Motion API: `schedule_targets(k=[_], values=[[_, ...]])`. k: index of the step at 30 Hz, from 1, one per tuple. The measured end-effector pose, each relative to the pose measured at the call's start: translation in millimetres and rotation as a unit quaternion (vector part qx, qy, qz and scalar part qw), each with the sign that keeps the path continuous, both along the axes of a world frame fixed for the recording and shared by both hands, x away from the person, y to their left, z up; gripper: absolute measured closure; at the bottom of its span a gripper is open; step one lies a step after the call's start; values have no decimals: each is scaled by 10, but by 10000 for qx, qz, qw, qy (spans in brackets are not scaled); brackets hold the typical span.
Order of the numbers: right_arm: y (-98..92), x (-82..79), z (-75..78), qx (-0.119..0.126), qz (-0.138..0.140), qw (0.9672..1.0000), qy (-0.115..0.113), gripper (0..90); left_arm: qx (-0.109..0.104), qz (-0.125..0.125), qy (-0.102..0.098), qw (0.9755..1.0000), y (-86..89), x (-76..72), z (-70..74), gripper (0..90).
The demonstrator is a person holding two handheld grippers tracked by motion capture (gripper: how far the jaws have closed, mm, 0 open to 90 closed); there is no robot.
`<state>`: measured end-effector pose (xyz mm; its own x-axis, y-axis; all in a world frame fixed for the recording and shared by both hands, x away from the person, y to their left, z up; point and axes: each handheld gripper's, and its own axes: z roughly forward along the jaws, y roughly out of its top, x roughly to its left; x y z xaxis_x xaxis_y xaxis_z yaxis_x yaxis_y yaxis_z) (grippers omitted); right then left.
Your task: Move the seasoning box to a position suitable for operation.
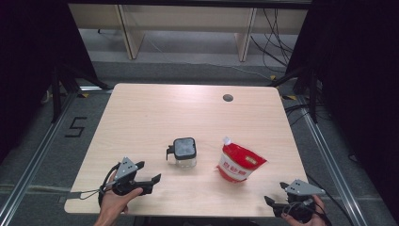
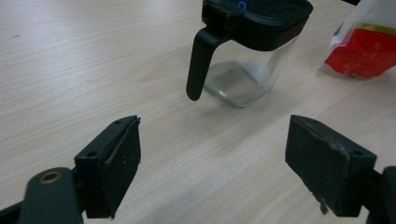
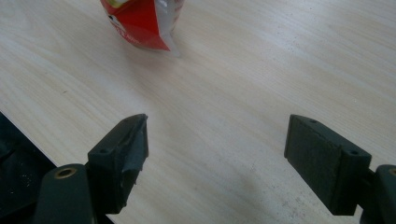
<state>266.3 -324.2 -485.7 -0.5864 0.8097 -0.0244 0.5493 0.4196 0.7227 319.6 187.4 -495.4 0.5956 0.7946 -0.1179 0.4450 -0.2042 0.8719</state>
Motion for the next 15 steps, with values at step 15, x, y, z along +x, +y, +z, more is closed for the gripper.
schedule_targets(k=[15], values=[[21, -9, 3, -44, -9, 10000, -80, 227, 41, -94, -175, 9998, -109, 174, 18, 264]])
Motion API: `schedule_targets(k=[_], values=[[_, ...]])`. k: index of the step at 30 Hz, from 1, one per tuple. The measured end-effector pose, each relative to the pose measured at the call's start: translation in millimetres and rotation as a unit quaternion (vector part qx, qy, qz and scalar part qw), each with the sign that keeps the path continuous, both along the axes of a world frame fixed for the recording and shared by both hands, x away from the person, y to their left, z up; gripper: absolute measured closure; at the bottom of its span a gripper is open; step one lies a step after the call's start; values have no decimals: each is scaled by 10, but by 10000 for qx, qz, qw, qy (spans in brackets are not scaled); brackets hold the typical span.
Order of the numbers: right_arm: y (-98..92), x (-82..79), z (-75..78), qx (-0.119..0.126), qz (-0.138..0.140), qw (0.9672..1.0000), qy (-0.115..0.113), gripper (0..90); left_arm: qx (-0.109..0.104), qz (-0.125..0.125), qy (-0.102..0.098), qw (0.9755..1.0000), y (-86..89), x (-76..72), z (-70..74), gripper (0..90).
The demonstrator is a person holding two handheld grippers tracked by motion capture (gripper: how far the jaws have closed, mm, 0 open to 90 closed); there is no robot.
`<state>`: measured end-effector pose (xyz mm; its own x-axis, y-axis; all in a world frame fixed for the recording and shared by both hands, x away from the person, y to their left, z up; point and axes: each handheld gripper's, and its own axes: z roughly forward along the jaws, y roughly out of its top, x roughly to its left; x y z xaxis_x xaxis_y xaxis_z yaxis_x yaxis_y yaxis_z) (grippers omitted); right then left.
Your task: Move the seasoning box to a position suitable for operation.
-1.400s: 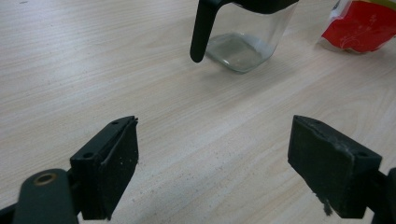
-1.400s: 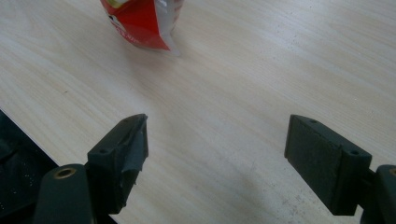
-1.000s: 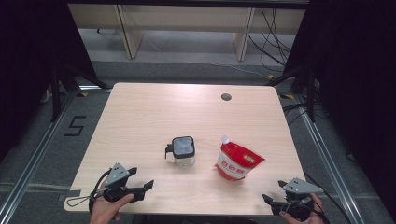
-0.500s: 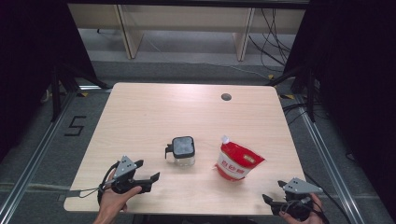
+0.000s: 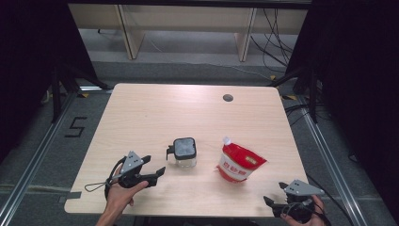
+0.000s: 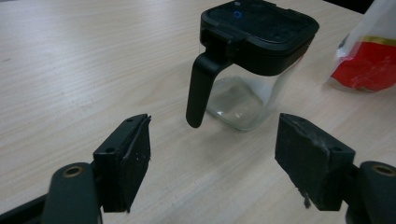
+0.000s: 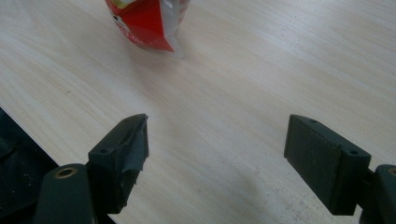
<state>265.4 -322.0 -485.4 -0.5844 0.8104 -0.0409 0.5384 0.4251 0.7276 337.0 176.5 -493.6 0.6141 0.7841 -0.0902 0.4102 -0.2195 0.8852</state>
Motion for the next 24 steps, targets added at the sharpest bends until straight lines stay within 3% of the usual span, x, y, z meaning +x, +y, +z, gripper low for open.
schedule_targets(k=[5, 9, 12, 13, 19, 24], values=[[-5, -1, -1, -4, -1, 9999, 107, 227, 163, 17, -71, 9998, -91, 149, -49, 326], [0, -1, -5, 30, -4, 10000, 88, 227, 221, -173, -278, 9992, -147, 248, -46, 403], [4, 0, -6, 40, 10, 10000, 72, 227, 171, -194, -291, 9992, -170, 281, -51, 446], [1, 7, -6, 22, 44, 10000, 9, 227, 60, -320, -324, 9989, -182, 325, -67, 463], [0, 3, -4, 41, 32, 10000, 22, 227, 311, -516, -373, 9975, -217, 434, -93, 534], [1, 4, -5, 40, 36, 10000, 23, 227, 388, -578, -326, 9970, -239, 479, -118, 599]])
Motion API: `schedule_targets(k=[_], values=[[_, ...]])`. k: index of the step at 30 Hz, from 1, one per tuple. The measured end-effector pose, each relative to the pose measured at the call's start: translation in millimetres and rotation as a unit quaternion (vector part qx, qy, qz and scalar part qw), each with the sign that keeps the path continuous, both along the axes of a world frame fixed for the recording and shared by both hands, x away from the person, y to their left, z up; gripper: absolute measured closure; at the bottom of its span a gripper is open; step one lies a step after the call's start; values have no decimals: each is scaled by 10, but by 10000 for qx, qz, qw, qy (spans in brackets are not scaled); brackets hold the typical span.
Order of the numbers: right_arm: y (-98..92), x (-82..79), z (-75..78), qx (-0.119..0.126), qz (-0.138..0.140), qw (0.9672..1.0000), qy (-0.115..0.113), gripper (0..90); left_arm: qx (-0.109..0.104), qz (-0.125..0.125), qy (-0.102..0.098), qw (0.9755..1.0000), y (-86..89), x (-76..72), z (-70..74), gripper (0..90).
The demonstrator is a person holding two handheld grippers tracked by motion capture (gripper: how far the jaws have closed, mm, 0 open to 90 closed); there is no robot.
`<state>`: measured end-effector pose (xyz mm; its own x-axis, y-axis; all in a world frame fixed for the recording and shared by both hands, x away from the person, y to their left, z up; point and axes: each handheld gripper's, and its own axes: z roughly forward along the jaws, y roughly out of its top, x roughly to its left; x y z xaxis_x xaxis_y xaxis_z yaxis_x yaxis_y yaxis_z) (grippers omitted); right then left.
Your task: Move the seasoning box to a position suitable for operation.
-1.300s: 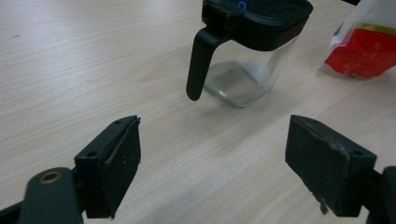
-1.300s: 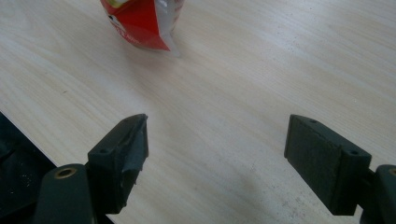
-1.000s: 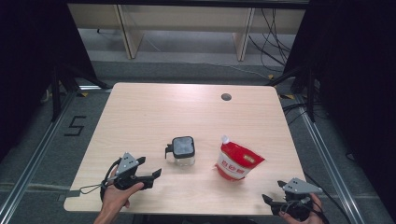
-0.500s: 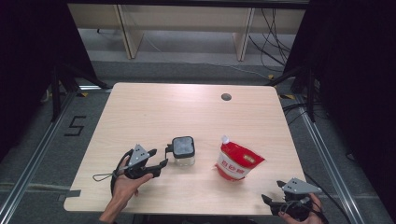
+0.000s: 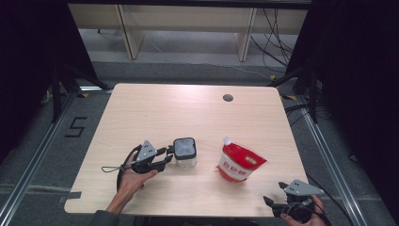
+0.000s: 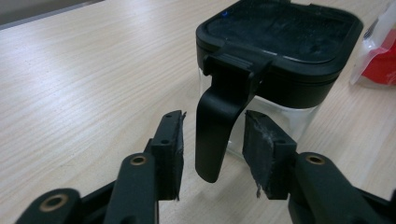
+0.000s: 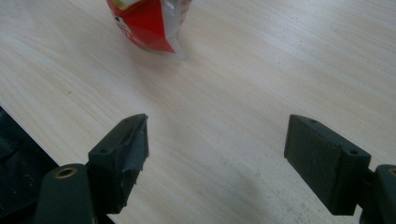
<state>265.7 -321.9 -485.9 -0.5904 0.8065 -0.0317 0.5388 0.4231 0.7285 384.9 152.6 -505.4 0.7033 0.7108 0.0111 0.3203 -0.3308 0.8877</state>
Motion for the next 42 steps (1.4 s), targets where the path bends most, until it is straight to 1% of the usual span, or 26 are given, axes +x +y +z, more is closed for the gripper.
schedule_targets(k=[2, 3, 5, 9, 12, 13, 14, 15, 19, 22, 23, 24, 25, 26, 27, 28, 30, 31, 32, 33, 36, 37, 38, 40, 41, 42], values=[[-2, -1, 2, -3, -2, 10000, -11, 227, 42, -12, 2, 10000, -11, 16, -16, 633], [-2, -1, 1, 3, 0, 10000, 7, 227, 69, -87, -52, 9999, -10, 35, -22, 652], [-2, 2, -1, -5, 10, 10000, 1, 227, 10, -107, -55, 9999, -10, 45, -25, 684], [-3, 5, -2, -20, 33, 10000, -39, 228, 34, -146, -65, 9999, -5, 53, -21, 731], [-2, 1, -2, -1, 13, 10000, 14, 227, 114, -188, -106, 9997, 1, 44, -12, 737], [-2, 0, -2, 57, 24, 9999, 115, 228, 98, -228, -56, 9997, -1, 33, -11, 738], [-2, 0, -2, 57, 24, 9999, 115, 228, 98, -228, -56, 9997, -1, 33, -11, 739], [-10, 9, -4, 38, 71, 9999, 104, 228, 154, -299, -137, 9993, 5, 30, -10, 739], [-7, 5, -7, 56, 57, 9999, 112, 230, 138, -385, -133, 9991, 20, 6, -14, 738], [-7, 1, -1, 39, 22, 9999, 114, 230, 107, -371, -103, 9992, 17, -18, -15, 738], [-15, 6, -7, -23, 32, 10000, 19, 231, 166, -448, -141, 9988, 27, -29, -11, 738], [-15, 6, -7, -23, 32, 10000, 19, 231, 166, -448, -141, 9988, 27, -29, -11, 738], [-16, 5, -7, -25, 26, 10000, 21, 231, 103, -416, -88, 9990, 21, -53, -15, 738], [8, -21, 1, 84, -104, 9997, 191, 231, 127, -451, -70, 9989, 25, -84, -10, 738], [7, -19, 1, 78, -95, 9998, 178, 231, 150, -506, -111, 9985, 28, -90, -6, 738], [7, -18, 0, 71, -87, 9998, 169, 231, 191, -495, -80, 9986, 29, -111, 2, 738], [3, -14, -8, 40, -45, 9999, 126, 232, 161, -558, -112, 9983, 24, -120, 4, 738], [3, -14, -8, 40, -45, 9999, 126, 232, 117, -547, -49, 9984, 14, -156, 8, 738], [-6, -5, -10, 17, -11, 10000, 19, 232, 147, -611, -107, 9980, 13, -172, 16, 738], [0, -13, 1, 54, -66, 9999, 95, 232, 159, -672, -107, 9976, -2, -227, 27, 739], [-2, -10, -5, 62, -68, 9999, 66, 233, 164, -745, -136, 9970, -19, -276, 30, 739], [-2, -10, -3, 45, -56, 9999, 90, 234, 134, -810, -95, 9966, -34, -322, 27, 739], [-6, -6, -10, 12, -18, 10000, 29, 234, 175, -866, -107, 9960, -34, -336, 25, 740], [-5, -5, -9, 15, -10, 10000, 32, 234, 142, -875, -95, 9960, -42, -357, 20, 739], [-4, -5, -10, 22, 0, 10000, 42, 234, 244, -918, -131, 9954, -34, -368, 25, 739], [-4, -6, -10, 13, -20, 10000, 27, 234, 156, -902, -75, 9958, -43, -384, 17, 739]])
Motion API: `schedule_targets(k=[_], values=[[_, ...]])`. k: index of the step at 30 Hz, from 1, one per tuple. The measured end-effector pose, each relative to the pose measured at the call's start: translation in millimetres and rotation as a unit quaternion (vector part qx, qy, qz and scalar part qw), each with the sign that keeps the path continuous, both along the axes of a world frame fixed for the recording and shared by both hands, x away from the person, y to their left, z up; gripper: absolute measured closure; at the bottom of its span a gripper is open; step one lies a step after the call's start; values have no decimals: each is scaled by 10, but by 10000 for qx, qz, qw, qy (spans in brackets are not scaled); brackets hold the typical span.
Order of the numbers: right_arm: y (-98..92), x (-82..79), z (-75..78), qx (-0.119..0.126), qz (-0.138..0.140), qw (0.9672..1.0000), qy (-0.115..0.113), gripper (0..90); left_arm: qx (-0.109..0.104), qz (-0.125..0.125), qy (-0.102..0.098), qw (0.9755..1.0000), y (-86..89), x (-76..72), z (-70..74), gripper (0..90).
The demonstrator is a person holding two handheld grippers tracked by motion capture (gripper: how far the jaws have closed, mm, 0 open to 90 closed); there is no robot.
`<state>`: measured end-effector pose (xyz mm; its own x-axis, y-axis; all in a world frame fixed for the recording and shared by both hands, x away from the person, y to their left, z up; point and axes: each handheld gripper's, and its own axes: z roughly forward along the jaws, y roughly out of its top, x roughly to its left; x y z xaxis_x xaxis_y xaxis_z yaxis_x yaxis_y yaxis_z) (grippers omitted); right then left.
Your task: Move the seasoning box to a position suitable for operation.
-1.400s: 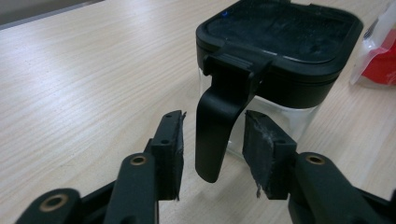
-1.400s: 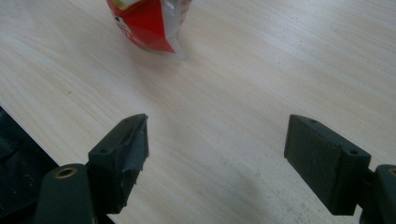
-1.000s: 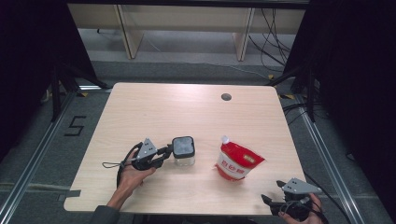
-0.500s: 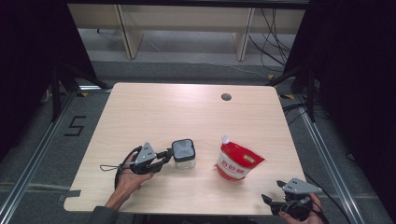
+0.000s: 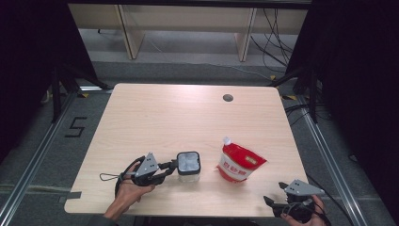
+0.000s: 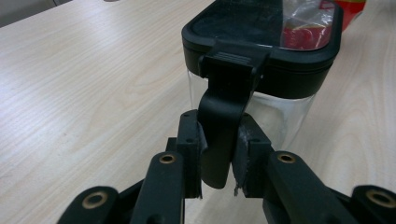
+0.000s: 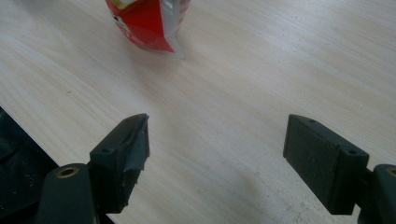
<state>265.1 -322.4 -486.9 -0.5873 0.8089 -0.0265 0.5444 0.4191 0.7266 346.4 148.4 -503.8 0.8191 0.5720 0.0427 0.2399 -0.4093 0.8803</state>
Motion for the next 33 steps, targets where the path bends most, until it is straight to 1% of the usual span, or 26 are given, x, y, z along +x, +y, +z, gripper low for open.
schedule_targets(k=[1, 4, 5, 6, 7, 8, 10, 11, 12, 13, 14, 16, 17, 22, 23, 24, 25, 26, 27, 28, 29, 30, 31, 32, 33], values=[[-1, 1, -1, 1, 5, 10000, 11, 234, -1, -91, -19, 10000, 7, -8, -6, 738], [0, 1, 0, -2, 6, 10000, 12, 234, -13, -110, 1, 9999, 12, -27, -14, 738], [6, -4, 6, 34, -33, 10000, 79, 234, -69, -143, 53, 9999, 5, -47, -21, 738], [6, -4, 6, 34, -33, 10000, 79, 234, -69, -143, 53, 9999, 5, -47, -21, 738], [7, -4, 3, 41, -40, 10000, 70, 234, -59, -219, 39, 9997, 2, -61, -24, 738], [3, 3, -8, 19, -1, 10000, -6, 234, -57, -239, 22, 9997, -2, -72, -22, 738], [1, 1, -3, 6, 6, 10000, 5, 234, -36, -250, 33, 9997, 0, -79, -22, 738], [-2, 1, 1, -10, 20, 10000, -3, 234, -101, -309, 89, 9994, -9, -104, -27, 737], [6, -9, 3, 41, -2, 9999, 118, 234, -73, -345, 39, 9994, -10, -116, -22, 737], [5, -10, 7, 37, -34, 10000, 80, 234, -83, -384, 74, 9992, -12, -127, -24, 738], [-1, -1, 5, 9, -4, 10000, 26, 234, -31, -446, 21, 9990, -12, -127, -19, 737], [3, -4, 7, 32, -23, 10000, 68, 234, -64, -474, 24, 9989, -17, -137, -19, 737], [2, 2, -8, 21, 9, 10000, -12, 234, -67, -484, 58, 9988, -14, -141, -22, 737], [2, 3, -7, 22, 13, 10000, -5, 234, -97, -500, 61, 9987, -14, -151, -23, 736], [-11, 14, -2, -33, 76, 10000, -18, 234, -139, -514, 79, 9985, -20, -157, -24, 735], [-8, 12, 0, 2, 47, 10000, 3, 234, -81, -550, 85, 9984, -15, -156, -22, 735], [-9, 12, -1, 2, 47, 10000, 10, 234, -151, -589, 124, 9981, -21, -161, -29, 735], [-12, 13, -1, -2, 68, 10000, 16, 234, -110, -626, 101, 9979, -21, -165, -26, 735], [-17, 12, -1, -6, 65, 10000, 6, 234, -114, -649, 100, 9978, -32, -172, -26, 735], [-16, 10, 0, -1, 53, 10000, 23, 234, 11, -676, 62, 9977, -27, -161, -20, 734], [-17, 12, -2, -1, 64, 10000, 29, 234, -100, -676, 93, 9976, -45, -173, -18, 735], [-19, 18, -6, 27, 95, 9999, 33, 234, -100, -676, 93, 9976, -45, -173, -18, 734], [-20, 18, -10, 11, 70, 10000, 17, 234, -71, -737, 63, 9972, -43, -165, -13, 733], [-20, 18, -10, 11, 70, 10000, 17, 234, -70, -734, 98, 9972, -41, -165, -12, 733], [-25, 19, -23, 28, 40, 10000, 28, 234, 27, -715, 153, 9973, -24, -156, -10, 732]])
